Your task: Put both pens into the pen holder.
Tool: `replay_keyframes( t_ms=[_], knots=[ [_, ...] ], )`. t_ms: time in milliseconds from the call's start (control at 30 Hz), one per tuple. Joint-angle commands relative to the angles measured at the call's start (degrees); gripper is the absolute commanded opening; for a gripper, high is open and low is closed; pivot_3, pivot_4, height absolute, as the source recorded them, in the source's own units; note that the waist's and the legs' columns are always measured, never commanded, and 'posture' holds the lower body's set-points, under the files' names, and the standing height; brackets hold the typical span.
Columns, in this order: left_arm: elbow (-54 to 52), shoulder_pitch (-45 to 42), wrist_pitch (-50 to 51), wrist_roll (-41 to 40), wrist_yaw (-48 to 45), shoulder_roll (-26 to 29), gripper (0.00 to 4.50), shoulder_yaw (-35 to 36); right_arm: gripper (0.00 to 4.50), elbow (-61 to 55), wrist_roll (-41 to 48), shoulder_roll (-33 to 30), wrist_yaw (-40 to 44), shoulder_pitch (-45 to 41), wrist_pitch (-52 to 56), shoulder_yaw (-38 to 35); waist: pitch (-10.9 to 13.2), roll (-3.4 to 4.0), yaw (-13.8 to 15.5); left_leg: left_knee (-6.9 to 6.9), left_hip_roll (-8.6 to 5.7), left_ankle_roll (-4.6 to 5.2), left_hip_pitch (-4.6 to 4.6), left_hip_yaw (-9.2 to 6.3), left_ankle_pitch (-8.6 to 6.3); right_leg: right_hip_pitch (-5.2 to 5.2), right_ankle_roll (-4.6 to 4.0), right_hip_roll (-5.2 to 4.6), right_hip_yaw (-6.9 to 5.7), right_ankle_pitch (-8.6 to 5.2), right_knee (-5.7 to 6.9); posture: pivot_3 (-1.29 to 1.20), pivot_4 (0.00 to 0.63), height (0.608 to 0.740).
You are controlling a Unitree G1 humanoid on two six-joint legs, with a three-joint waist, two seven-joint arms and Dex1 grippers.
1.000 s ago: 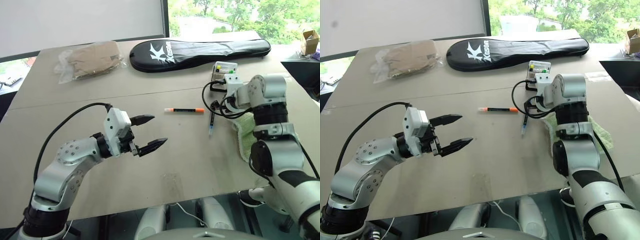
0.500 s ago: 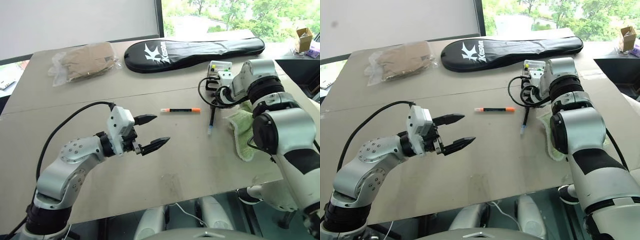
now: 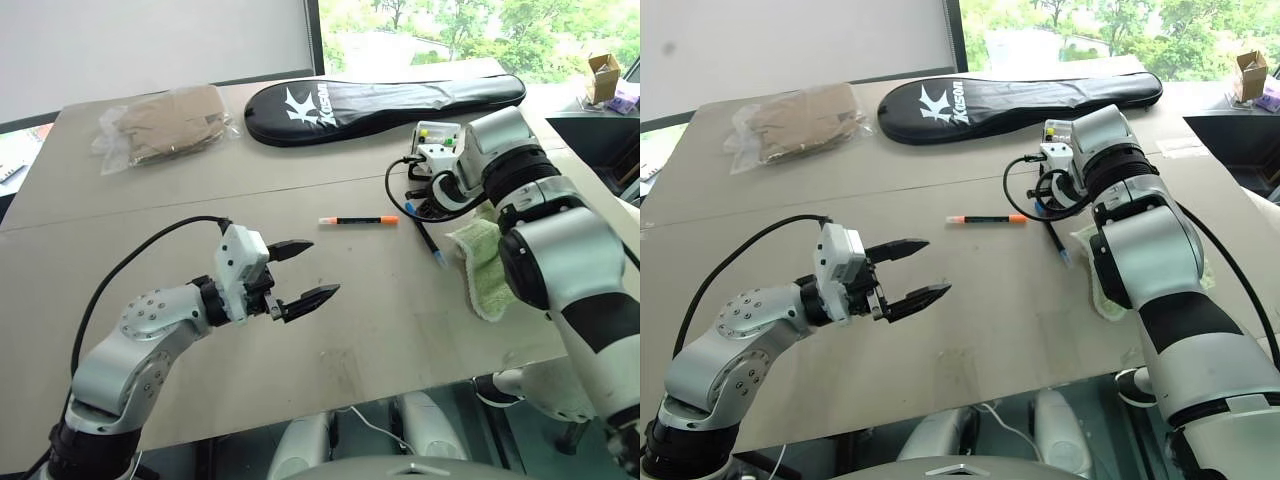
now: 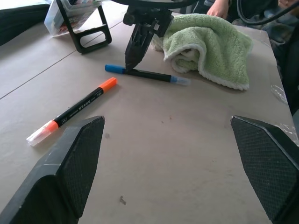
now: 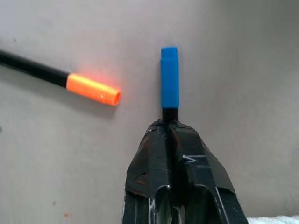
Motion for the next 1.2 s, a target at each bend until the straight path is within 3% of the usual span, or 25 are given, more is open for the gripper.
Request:
replay_keyframes(
  t_ms=[33, 167, 300, 467, 933, 1033, 1100, 1200],
  knots=[
    [0.42, 1.84, -3.42, 0.90, -1.54, -0.21, 4.50, 1.36, 0.02, -12.66, 2.15, -5.07, 12.47, 3.48, 5.41, 12.59, 0.00, 0.00, 0.11, 0.01, 0.00, 0.00, -0.01, -0.02, 0.00, 0.00, 0.00, -0.01, 0.01, 0.00, 0.00, 0.00, 0.150, 0.740],
    [1.83, 2.38, -5.28, 1.47, -2.53, -0.47, 4.50, 1.12, 0.02, -24.03, 6.09, -10.75, 19.48, 6.43, 7.64, 19.91, -0.01, 0.02, 0.38, 0.09, -0.01, -0.01, -0.35, -0.16, 0.01, -0.26, 0.00, -0.03, -0.05, 0.00, 0.02, 0.00, 0.150, 0.740],
    [3.04, 2.54, -6.54, 2.00, -3.41, -0.73, 4.50, 0.89, 0.02, -26.99, 7.77, -12.63, 21.53, 7.31, 6.74, 20.97, -0.01, 0.02, 0.24, 0.10, -0.01, -0.03, -0.50, -0.18, 0.01, -0.40, 0.00, -0.03, -0.07, 0.00, 0.01, 0.00, 0.150, 0.740],
    [4.19, 2.74, -7.75, 2.54, -4.19, -0.85, 4.50, 0.80, 1.83, -24.32, 6.22, -11.35, 17.47, 6.22, 5.26, 17.97, -0.01, 0.02, 0.39, 0.11, -0.02, -0.03, -0.54, -0.19, 0.01, -0.42, 0.00, -0.04, -0.07, 0.00, 0.01, 0.00, 0.150, 0.740],
    [4.82, 4.26, -9.38, 3.52, -4.76, -1.15, 4.50, 1.38, 1.83, -1.05, -0.40, 0.09, 4.99, 1.39, -11.95, 7.94, -0.03, 0.02, -0.16, 0.16, -0.03, -0.05, -0.55, -0.17, 0.03, -0.43, 0.00, -0.04, -0.11, 0.01, 0.05, 0.00, 0.150, 0.740],
    [4.99, 5.37, -10.42, 3.92, -4.88, -1.39, 4.50, 1.61, 1.07, 2.16, -2.48, 1.14, 5.35, 1.26, -15.88, 8.04, -0.10, 0.03, -0.34, 0.22, -0.03, -0.06, -0.47, -0.14, 0.03, -0.38, 0.00, -0.03, -0.11, 0.01, 0.12, 0.00, 0.150, 0.740],
    [4.77, 6.19, -11.03, 4.11, -4.71, -1.58, 4.50, 1.77, 0.13, 3.61, -4.20, 1.60, 6.00, 1.54, -18.08, 8.38, -0.18, 0.04, -0.34, 0.23, -0.03, -0.07, -0.36, -0.08, 0.04, -0.32, 0.00, -0.02, -0.09, 0.01, 0.19, 0.00, 0.150, 0.740],
    [4.43, 7.44, -11.76, 4.46, -4.40, -1.84, 4.50, 1.98, 0.05, 4.22, -5.41, 1.18, 8.15, 1.74, -19.18, 7.82, -0.33, 0.05, -0.29, 0.25, -0.03, -0.08, -0.28, -0.08, 0.05, -0.27, 0.00, -0.02, -0.03, 0.01, 0.27, 0.00, 0.150, 0.740]
  ],
)
